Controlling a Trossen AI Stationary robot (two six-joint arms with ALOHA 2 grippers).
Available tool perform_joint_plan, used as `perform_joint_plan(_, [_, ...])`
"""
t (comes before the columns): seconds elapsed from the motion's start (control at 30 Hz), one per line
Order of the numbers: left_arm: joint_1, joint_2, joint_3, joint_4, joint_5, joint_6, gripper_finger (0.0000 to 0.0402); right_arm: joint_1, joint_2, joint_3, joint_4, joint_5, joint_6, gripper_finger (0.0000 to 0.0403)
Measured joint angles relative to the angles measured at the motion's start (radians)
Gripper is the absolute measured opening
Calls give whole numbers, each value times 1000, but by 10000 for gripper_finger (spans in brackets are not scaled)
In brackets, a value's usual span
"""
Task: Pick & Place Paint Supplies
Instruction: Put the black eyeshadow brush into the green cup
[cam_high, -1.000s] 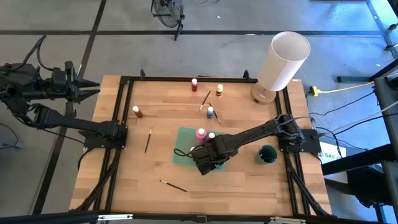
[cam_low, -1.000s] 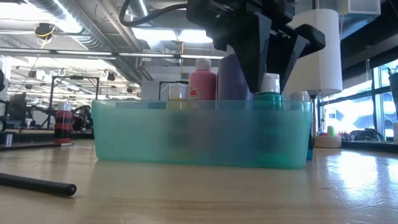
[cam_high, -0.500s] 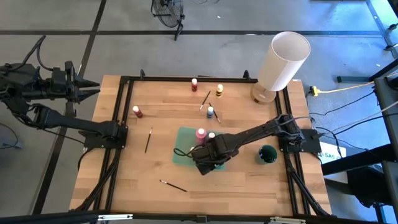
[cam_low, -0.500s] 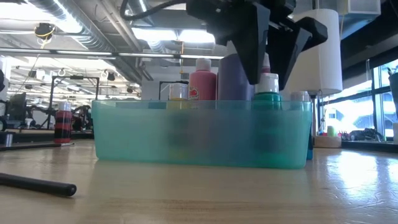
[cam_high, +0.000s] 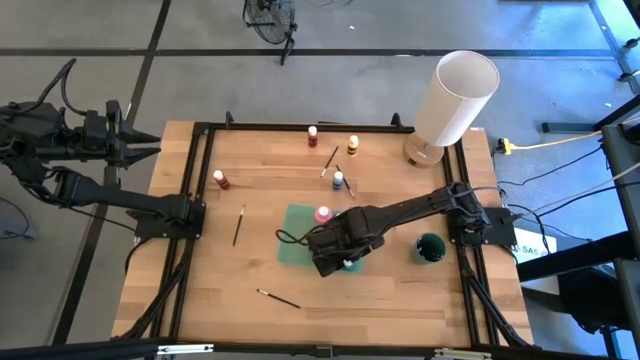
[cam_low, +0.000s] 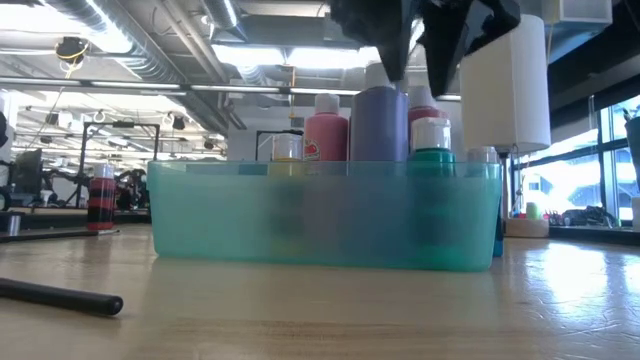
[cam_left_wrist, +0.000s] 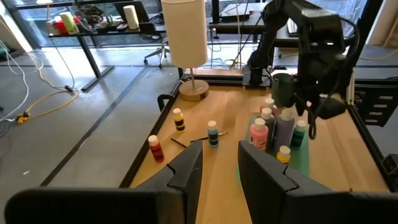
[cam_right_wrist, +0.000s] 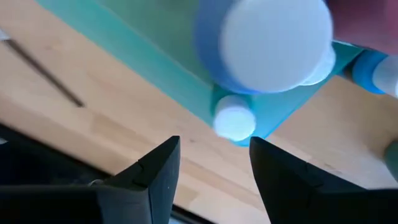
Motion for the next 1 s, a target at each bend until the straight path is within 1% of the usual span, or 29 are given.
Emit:
perform_joint_plan(0.1, [0, 0, 0, -11, 1, -14, 98, -2, 0, 47, -8, -6, -10, 197])
perform_joint_plan(0.23, [0, 0, -8, -16, 2, -86, 98, -2, -1, 140, -41, -2, -24, 197])
perform_joint_plan(0.43, [0, 1, -10, -16, -1, -97, 98, -2, 0, 333, -200, 119, 19, 197])
perform_joint_plan(0.47, [0, 1, -10, -16, -8, -97, 98, -1, -1, 357, -199, 146, 24, 197])
perform_joint_plan(0.53, [0, 1, -10, -16, -31, -97, 98, 0, -40, 341, -165, 187, 1, 197])
perform_joint_plan(0.6, [0, 1, -10, -16, -52, -98, 98, 1, -65, 340, -185, 207, -25, 197])
perform_joint_plan(0.67, [0, 1, -10, -16, -61, -98, 98, 1, -89, 345, -200, 243, -10, 197])
perform_joint_plan(0.9, [0, 1, -10, -13, -54, -99, 98, -34, -181, 346, -197, 471, -66, 197])
perform_joint_plan(0.93, [0, 1, -10, -7, -53, -99, 98, -48, -193, 346, -198, 479, -74, 197])
perform_joint_plan(1.0, [0, 6, -9, 15, -53, -99, 98, -91, -217, 346, -198, 454, -104, 197])
